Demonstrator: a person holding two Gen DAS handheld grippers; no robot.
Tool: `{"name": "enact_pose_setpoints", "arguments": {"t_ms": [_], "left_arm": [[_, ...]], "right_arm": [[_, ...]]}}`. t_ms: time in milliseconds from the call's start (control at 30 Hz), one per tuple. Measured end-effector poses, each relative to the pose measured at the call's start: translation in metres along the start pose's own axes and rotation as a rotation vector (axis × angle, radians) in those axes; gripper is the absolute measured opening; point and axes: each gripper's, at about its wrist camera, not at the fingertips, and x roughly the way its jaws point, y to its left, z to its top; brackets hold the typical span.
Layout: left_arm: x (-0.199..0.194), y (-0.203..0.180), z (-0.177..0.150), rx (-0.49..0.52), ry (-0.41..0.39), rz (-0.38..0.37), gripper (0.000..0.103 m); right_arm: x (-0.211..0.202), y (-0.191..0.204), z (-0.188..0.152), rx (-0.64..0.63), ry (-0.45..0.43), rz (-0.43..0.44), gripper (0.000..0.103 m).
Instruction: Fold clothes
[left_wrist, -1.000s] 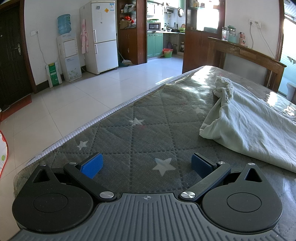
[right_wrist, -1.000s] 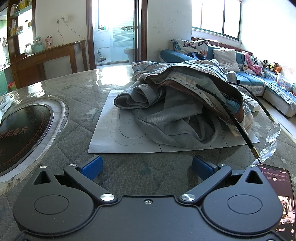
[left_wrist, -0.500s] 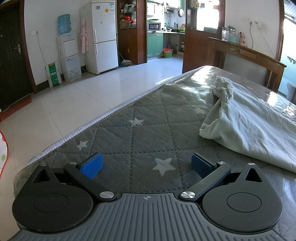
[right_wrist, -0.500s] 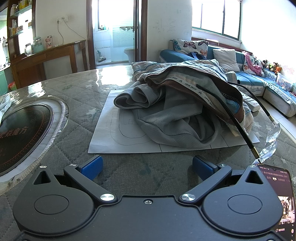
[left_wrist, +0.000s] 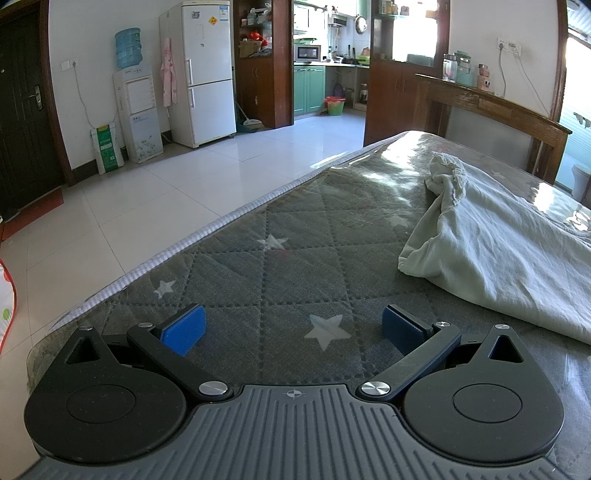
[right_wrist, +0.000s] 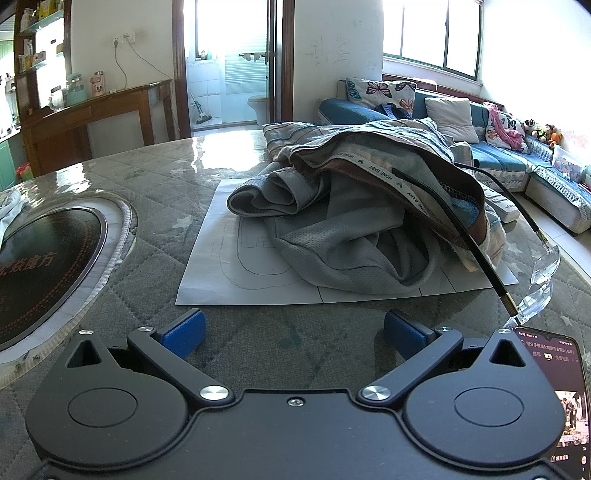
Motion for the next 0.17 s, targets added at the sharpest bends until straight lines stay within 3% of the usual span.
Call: {"name": "enact_pose_setpoints", "arguments": {"t_ms": [167], "left_arm": [[0.0, 0.0002, -0.0001, 0.0, 0.0, 0.0, 0.103]], "right_arm": [[0.0001, 0.0001, 0.0001, 0.0, 0.0, 0.0, 0.103]]}}
